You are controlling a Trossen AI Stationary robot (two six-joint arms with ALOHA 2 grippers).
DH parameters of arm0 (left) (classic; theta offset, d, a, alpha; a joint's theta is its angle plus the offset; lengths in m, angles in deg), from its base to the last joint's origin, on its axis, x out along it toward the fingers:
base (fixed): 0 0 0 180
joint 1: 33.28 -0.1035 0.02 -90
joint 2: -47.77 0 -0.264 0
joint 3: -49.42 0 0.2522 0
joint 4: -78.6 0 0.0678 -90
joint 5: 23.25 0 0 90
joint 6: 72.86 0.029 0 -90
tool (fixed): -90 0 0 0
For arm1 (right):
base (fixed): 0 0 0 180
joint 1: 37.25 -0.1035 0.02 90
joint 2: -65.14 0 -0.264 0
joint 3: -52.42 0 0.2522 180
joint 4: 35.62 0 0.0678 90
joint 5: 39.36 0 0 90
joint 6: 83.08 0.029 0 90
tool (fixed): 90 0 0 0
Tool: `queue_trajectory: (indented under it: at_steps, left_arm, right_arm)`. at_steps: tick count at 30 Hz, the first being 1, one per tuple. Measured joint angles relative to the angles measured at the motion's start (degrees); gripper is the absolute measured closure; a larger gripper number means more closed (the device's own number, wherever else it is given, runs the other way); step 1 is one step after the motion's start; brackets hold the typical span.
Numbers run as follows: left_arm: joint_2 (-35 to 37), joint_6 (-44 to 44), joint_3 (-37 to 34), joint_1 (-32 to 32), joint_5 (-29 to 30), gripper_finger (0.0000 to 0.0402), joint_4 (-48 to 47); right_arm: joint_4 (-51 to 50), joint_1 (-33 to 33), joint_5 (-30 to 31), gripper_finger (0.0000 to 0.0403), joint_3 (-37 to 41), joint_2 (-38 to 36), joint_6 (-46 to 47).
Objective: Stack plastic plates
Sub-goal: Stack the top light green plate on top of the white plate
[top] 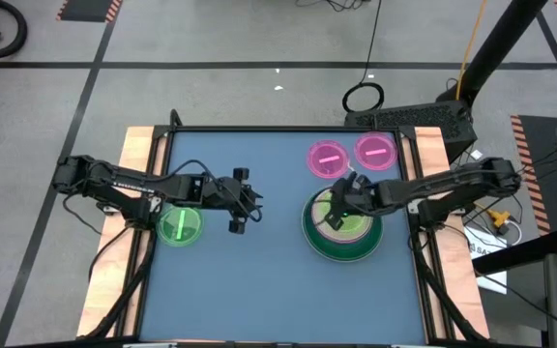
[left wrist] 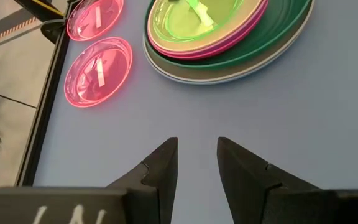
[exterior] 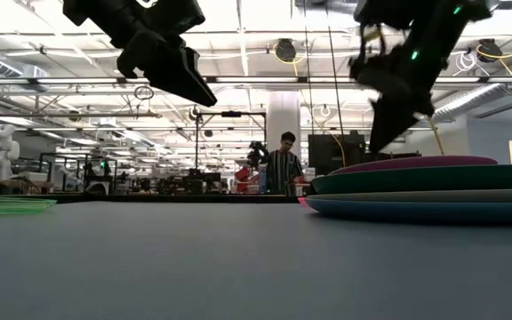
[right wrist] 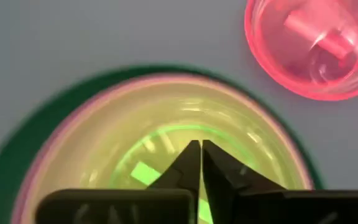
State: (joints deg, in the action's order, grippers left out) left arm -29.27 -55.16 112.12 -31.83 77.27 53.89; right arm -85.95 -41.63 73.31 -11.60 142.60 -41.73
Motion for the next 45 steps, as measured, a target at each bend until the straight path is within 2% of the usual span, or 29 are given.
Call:
queue_trajectory:
  at_steps: [4, 8, 17, 29, 40, 45]
  left_arm:
    - [0.0, 0.0, 0.0, 0.0, 0.0, 0.0281, -0.7]
    - [0.0, -0.3, 0.0, 0.0, 0.0, 0.0281, -2.4]
    - [0.0, -0.5, 0.0, 0.0, 0.0, 0.0281, -3.9]
    - [0.0, -0.4, 0.0, 0.0, 0.0, 0.0281, -4.4]
    - [0.0, -1.6, 0.0, 0.0, 0.0, 0.0281, -4.9]
    - [0.0, -1.7, 0.0, 0.0, 0.0, 0.0281, -6.4]
  right_arm:
    - [0.1, 3.6, -4.8, 0.0392, 0.0, 4.8, -0.5]
    - [1.3, 5.8, -5.1, 0.0399, 0.0, 7.9, -2.8]
    - [8.2, 8.8, -10.3, 0.0401, -0.1, 11.6, -5.7]
    - [20.4, 9.0, -11.1, 0.0402, 0.0, 12.3, -9.7]
    - [18.0, 9.3, -11.1, 0.0402, 0.0, 12.3, -10.1]
    - [16.4, 9.3, -12.7, 0.0403, 0.0, 12.6, -7.2]
